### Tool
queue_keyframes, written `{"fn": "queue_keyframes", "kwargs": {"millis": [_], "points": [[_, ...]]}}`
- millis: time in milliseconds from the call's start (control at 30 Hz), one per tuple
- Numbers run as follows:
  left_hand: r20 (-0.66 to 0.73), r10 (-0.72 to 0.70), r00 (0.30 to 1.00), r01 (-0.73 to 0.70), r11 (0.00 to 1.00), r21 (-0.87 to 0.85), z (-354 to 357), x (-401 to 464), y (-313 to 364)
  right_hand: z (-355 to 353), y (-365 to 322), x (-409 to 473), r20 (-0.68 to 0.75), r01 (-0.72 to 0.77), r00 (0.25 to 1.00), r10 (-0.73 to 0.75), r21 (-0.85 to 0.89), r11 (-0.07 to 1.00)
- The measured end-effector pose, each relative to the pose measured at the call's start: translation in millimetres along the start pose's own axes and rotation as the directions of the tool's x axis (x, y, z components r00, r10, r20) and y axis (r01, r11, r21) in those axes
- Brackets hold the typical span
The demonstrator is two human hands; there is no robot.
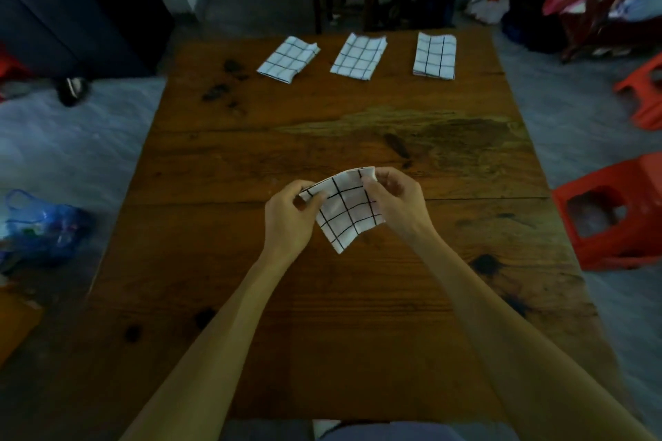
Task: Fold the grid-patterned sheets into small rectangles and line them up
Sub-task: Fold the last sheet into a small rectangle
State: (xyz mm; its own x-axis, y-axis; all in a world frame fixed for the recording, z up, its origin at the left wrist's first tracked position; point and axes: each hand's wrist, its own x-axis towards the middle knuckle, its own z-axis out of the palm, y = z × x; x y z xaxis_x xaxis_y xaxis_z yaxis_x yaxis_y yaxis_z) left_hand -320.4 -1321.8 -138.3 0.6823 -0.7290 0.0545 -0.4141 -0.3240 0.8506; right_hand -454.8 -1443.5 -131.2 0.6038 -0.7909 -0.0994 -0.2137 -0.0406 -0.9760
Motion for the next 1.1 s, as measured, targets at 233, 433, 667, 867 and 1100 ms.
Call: {"fn": "queue_keyframes", "kwargs": {"millis": [233,433,667,867,1100], "points": [[-0.109,0.126,0.986,-0.139,0.984,-0.115,-56,-35,29,9,-50,-41,-0.025,0.166,0.986,-0.166,-0.011,0.986],[-0.183,0.15,0.972,-0.181,0.969,-0.169,-95,-67,41,21,-73,-76,0.012,0.2,0.98,-0.2,0.05,0.979],[-0.236,0.142,0.961,-0.187,0.965,-0.183,-115,-100,45,32,-84,-110,0.005,0.226,0.974,-0.226,0.044,0.973],[-0.23,0.146,0.962,-0.193,0.961,-0.199,-117,-123,46,32,-81,-135,-0.014,0.233,0.972,-0.233,0.023,0.972],[-0.195,0.145,0.97,-0.174,0.974,-0.143,-117,-136,74,15,-84,-135,0.002,0.266,0.964,-0.267,-0.079,0.961]]}}
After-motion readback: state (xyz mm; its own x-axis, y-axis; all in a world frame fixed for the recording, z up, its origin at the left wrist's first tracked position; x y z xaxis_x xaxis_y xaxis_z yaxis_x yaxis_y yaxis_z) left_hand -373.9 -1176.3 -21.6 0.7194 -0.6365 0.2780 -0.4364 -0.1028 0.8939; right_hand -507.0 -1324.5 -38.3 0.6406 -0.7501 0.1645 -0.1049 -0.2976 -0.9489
